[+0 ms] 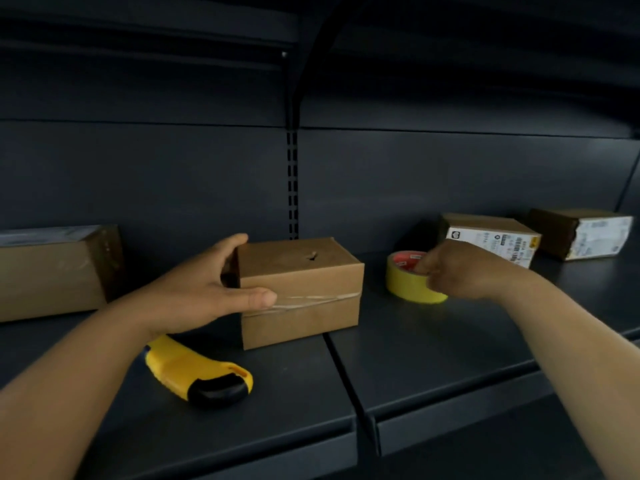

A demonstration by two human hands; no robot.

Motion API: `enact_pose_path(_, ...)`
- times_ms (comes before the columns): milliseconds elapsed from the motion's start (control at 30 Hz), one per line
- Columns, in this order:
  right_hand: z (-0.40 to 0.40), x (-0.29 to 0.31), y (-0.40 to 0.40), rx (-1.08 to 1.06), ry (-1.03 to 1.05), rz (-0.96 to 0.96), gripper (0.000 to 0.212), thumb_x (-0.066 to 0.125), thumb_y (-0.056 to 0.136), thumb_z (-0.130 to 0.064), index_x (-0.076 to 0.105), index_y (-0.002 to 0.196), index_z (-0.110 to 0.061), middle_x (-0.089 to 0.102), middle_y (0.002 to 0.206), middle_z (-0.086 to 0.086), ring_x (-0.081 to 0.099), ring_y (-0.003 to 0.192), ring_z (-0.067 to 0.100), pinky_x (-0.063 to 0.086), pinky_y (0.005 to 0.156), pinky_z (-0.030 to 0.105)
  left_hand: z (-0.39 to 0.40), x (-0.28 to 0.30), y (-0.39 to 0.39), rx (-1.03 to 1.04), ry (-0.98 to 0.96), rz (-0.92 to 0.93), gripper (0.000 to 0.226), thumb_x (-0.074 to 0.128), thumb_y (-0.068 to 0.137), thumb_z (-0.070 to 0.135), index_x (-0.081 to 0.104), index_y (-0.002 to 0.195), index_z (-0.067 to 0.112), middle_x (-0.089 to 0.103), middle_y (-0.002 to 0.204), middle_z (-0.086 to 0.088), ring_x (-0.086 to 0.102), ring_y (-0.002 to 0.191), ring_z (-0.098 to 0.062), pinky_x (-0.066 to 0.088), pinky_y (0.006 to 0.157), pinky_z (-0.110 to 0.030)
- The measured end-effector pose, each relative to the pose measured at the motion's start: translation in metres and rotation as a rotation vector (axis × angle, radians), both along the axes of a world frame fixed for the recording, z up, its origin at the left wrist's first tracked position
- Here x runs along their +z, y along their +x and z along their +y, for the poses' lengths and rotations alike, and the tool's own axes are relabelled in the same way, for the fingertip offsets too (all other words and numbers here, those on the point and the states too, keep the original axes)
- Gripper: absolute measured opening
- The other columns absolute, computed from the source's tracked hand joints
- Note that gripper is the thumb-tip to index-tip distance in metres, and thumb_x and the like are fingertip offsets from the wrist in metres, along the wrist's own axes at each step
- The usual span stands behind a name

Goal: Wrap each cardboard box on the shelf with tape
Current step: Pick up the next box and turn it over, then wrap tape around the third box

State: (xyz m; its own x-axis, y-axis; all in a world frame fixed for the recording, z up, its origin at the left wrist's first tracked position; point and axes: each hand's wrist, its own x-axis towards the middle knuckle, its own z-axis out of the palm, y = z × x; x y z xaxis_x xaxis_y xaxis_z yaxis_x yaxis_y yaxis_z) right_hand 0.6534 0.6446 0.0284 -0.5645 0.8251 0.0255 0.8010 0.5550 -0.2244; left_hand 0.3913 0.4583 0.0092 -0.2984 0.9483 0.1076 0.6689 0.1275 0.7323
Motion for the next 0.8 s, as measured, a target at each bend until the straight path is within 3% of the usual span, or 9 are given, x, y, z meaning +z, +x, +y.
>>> enact_pose_path(133, 0.001, -0.004, -0.006, -0.062, 0.106, 0.138, 0.033, 0.050, 0.090, -0.007, 0.066, 0.116, -0.020, 0.063, 0.121, 0.010, 0.058, 0.110, 0.026, 0.042, 0.087, 0.028, -0.003, 0.001, 0.002, 0.024, 0.025, 0.078, 0.144, 0.060, 0.025, 0.093, 0.011, 0.149, 0.040, 0.023, 0.153, 0.015, 0.028, 0.137, -0.008, 0.030, 0.110, -0.030)
enact_pose_path(233, -0.002, 0.000, -0.007, -0.042, -0.004, 0.614, 0.018, 0.058, 0.087, -0.006, 0.070, 0.085, -0.020, 0.071, 0.093, 0.011, 0.066, 0.085, 0.022, 0.050, 0.078, 0.032, -0.005, 0.011, 0.008, 0.109, 0.216, 0.035, 0.130, 0.054, 0.031, 0.096, 0.021, 0.145, 0.044, 0.028, 0.149, 0.020, 0.029, 0.133, -0.008, 0.031, 0.104, -0.030)
enact_pose_path(333, -0.015, 0.012, -0.013, 0.015, -0.149, 1.024, 0.021, 0.062, 0.087, -0.002, 0.066, 0.082, -0.022, 0.068, 0.080, -0.001, 0.058, 0.067, 0.003, 0.048, 0.065, 0.014, -0.005, 0.026, 0.020, 0.176, 0.443, 0.048, 0.080, 0.058, 0.065, 0.074, 0.040, 0.136, 0.041, 0.041, 0.141, 0.017, 0.039, 0.125, -0.007, 0.035, 0.097, -0.028)
enact_pose_path(433, -0.032, 0.024, -0.024, 0.103, -0.269, 1.245, 0.015, 0.063, 0.086, -0.003, 0.068, 0.092, -0.017, 0.069, 0.084, -0.004, 0.062, 0.070, 0.001, 0.050, 0.072, 0.014, -0.002, 0.043, 0.039, 0.195, 0.586, 0.137, 0.030, 0.061, 0.088, 0.032, 0.055, 0.116, 0.039, 0.058, 0.118, 0.015, 0.056, 0.105, -0.001, 0.044, 0.088, -0.020)
enact_pose_path(500, -0.042, 0.028, -0.033, 0.151, -0.300, 1.323, 0.016, 0.064, 0.086, -0.004, 0.067, 0.089, -0.019, 0.069, 0.081, -0.008, 0.062, 0.067, -0.004, 0.050, 0.070, 0.011, -0.001, 0.053, 0.053, 0.162, 0.564, 0.113, 0.021, 0.061, 0.089, 0.024, 0.062, 0.104, 0.039, 0.064, 0.103, 0.015, 0.060, 0.092, 0.003, 0.047, 0.079, -0.013)
enact_pose_path(600, -0.060, 0.031, -0.046, 0.230, -0.288, 1.404, 0.015, 0.067, 0.084, -0.006, 0.067, 0.087, -0.021, 0.070, 0.080, -0.007, 0.063, 0.070, -0.001, 0.050, 0.070, 0.013, 0.001, 0.060, 0.074, 0.096, 0.451, -0.037, 0.019, 0.060, 0.090, 0.025, 0.066, 0.107, 0.032, 0.069, 0.099, 0.010, 0.065, 0.086, 0.000, 0.053, 0.078, -0.016)
enact_pose_path(800, -0.079, 0.024, -0.062, 0.385, -0.018, 1.366, 0.021, 0.071, 0.081, -0.009, 0.066, 0.080, -0.029, 0.069, 0.077, -0.010, 0.065, 0.073, 0.000, 0.048, 0.066, 0.011, 0.006, 0.056, 0.090, 0.002, 0.379, -0.470, 0.033, 0.059, 0.091, 0.011, 0.059, 0.124, 0.014, 0.071, 0.107, -0.001, 0.068, 0.098, -0.010, 0.053, 0.086, -0.019)
